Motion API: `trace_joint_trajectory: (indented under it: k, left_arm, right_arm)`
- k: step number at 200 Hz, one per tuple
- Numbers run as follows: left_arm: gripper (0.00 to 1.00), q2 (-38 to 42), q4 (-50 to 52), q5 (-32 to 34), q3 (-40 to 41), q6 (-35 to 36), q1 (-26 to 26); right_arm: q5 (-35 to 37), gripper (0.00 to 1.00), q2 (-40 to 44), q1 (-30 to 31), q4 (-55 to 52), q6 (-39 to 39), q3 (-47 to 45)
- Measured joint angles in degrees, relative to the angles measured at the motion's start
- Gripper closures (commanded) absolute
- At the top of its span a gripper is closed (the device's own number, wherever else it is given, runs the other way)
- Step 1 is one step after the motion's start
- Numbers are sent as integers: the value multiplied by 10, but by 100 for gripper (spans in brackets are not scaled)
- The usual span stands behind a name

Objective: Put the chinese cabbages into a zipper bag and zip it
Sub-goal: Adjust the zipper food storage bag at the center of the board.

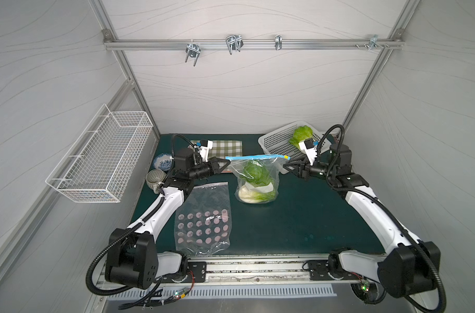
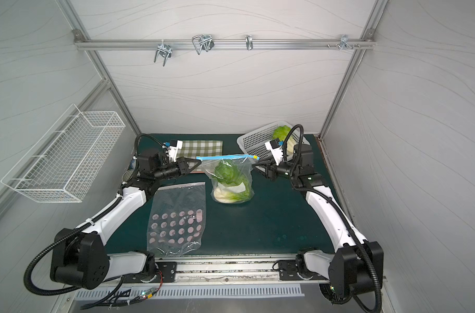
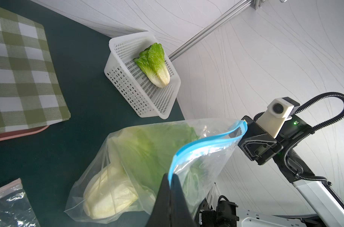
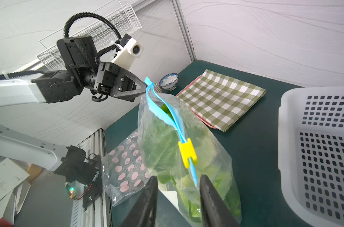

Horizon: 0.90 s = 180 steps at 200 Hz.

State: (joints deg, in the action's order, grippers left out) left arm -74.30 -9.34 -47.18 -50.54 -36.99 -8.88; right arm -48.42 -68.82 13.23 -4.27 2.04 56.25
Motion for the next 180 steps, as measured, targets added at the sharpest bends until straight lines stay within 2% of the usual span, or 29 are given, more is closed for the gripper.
trace_joint_trajectory:
  k: [57,84,110,126,159,180]
  left_arm:
    - [100,0,2,-1,0,3,0]
    - [100,0,10,-1,-1,6,0]
    - [100,0,19,-1,-2,9,0]
    - [100,0,22,0,-2,10,0]
    - [100,0,27,0,-3,10,0]
    - [100,0,30,0,-4,12,0]
  right_arm:
    - [10,71,-66,-7,38,16,17]
    - [8,89,-73,-9,54,27,15]
    - [5,83,-72,-9,73,38,15]
    - [4,83,-69,-9,90,45,11]
    - [1,95,-68,-9,115,63,9]
    - [-1,94,-68,-9,123,72,9]
